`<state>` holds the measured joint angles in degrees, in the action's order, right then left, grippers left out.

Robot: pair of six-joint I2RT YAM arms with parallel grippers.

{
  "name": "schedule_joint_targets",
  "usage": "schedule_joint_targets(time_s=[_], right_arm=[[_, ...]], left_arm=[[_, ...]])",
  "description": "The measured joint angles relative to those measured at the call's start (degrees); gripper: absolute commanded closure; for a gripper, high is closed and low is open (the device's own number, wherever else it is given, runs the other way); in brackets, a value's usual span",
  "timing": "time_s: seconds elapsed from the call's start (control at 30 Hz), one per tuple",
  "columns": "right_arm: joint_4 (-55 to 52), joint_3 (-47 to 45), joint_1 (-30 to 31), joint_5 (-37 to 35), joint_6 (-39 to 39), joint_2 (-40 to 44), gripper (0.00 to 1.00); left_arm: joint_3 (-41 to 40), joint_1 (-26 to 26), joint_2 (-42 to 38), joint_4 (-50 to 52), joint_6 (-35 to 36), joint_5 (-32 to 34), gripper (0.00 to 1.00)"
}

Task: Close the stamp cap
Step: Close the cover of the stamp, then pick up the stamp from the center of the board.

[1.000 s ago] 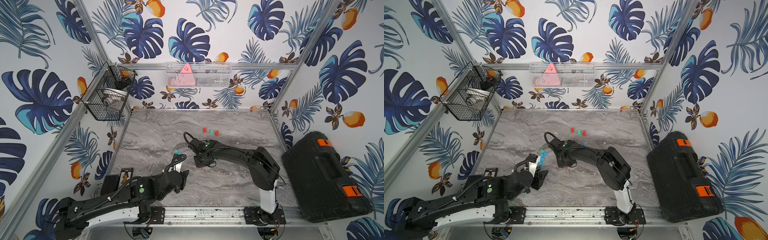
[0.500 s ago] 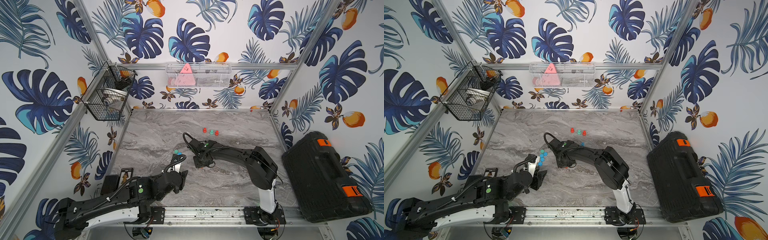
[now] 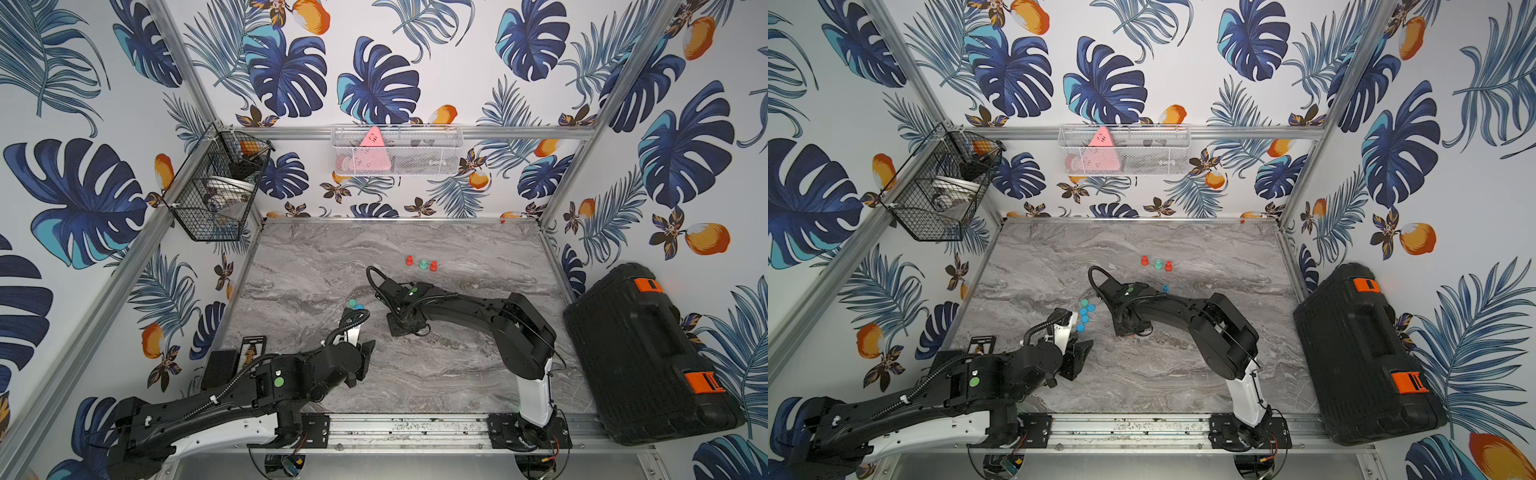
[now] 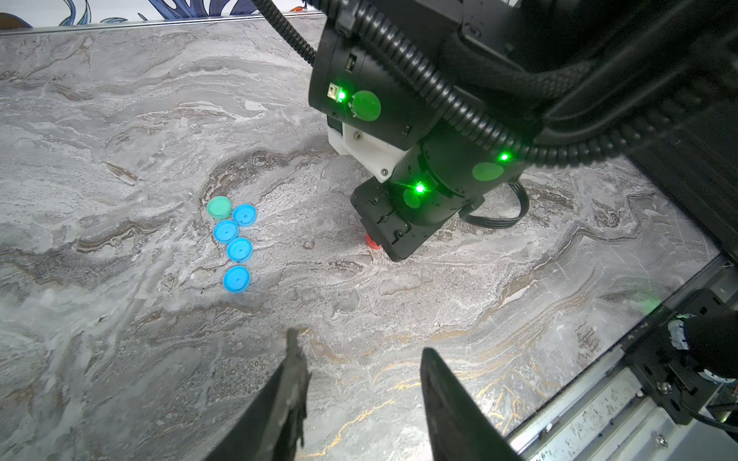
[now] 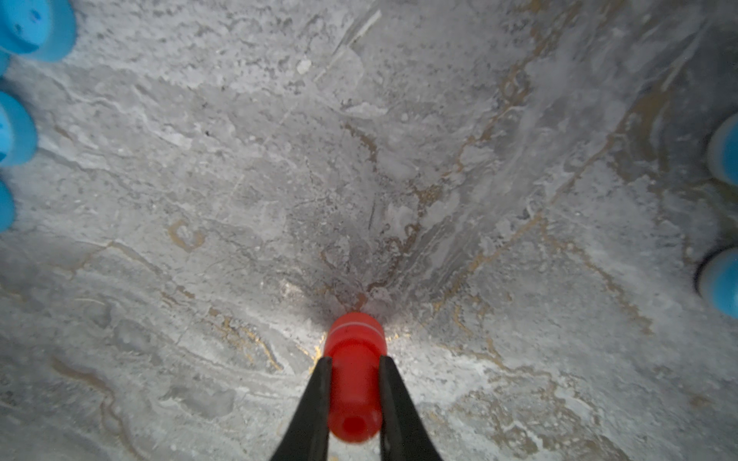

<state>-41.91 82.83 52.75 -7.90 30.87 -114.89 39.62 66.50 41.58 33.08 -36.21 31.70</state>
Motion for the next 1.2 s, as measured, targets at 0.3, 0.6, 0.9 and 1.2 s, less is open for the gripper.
schedule_joint_targets(time_s=[0.3,0.6,0.9,1.2], right_arm=[[-2.47,2.71,-0.68,0.13,-0.09,-2.43,0.8],[-2.51,8.13,-4.96,0.44,-1.62,-6.03,0.81],[-2.34,13.46,-9.49,2.1,-4.92,-9.66,0.81],[-0.17,13.07,-13.31,4.15,-6.54,-9.2,0.81]], left_arm=[[0.0,0.0,-1.36,1.16,-1.31,-0.44,0.49],[-0.31,0.0,-3.72,3.93,-3.3,-1.92,0.5],[1.09,0.0,-5.42,6.6,-4.22,-1.2,0.5],[2.14,0.0,-7.23,10.93,-5.9,-0.42,0.5]])
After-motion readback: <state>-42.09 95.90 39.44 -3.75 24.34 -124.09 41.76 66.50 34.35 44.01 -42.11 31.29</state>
